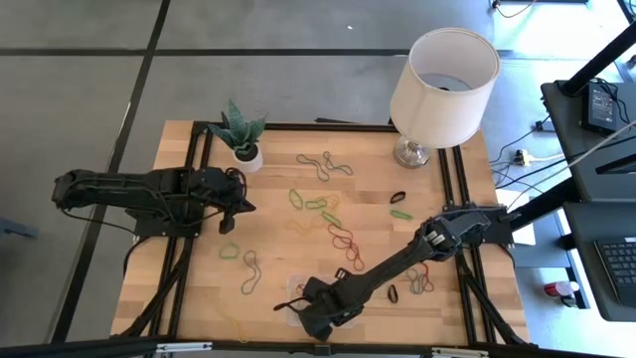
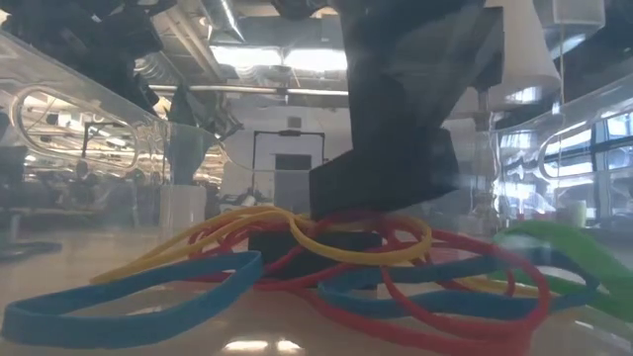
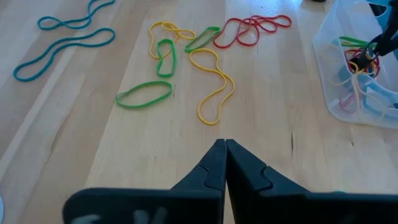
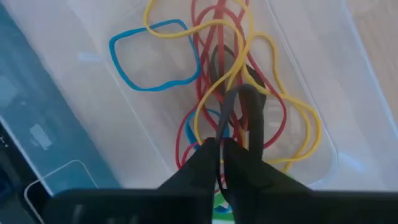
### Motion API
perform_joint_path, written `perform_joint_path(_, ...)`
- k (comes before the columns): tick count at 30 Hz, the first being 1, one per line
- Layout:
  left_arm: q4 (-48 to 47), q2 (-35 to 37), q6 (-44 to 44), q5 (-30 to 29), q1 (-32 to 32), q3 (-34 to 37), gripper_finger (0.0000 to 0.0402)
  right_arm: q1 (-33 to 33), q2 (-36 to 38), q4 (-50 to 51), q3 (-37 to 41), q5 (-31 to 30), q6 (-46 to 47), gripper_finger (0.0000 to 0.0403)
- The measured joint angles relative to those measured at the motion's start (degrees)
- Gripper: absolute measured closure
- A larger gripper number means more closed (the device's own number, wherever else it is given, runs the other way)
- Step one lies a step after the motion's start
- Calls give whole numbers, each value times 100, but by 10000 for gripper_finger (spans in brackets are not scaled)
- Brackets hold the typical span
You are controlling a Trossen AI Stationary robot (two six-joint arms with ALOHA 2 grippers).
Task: Pick and place rubber bands into bin
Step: Put the black rubber band into the transparent bin, then put the green rubber band into the transparent bin
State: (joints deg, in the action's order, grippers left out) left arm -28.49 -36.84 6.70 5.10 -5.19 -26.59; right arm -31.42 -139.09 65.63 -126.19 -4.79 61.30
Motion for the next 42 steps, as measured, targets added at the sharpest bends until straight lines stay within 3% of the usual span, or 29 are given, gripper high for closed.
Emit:
perform_joint_path(9, 0, 0, 0, 13, 0, 0, 397, 0, 17, 235, -512, -156, -49, 270)
perform_joint_path(15, 0, 0, 2, 13, 0, 0, 400, 7, 65, 846, -868, -543, -44, 239)
perform_joint_path(19, 1, -2, 4, 15, 2, 0, 396, 27, 199, 1121, -877, -762, -45, 262)
perform_joint_path(26, 1, -2, 15, 14, 0, 0, 400, 543, 302, 1328, -837, -896, -1281, 391)
perform_joint_path(34, 1, -2, 107, 12, 0, 0, 396, 1712, 302, 482, -837, -804, -3246, 398)
perform_joint_path(42, 2, -2, 109, 11, 0, 0, 399, 2815, 302, 141, -835, -775, -3802, 365)
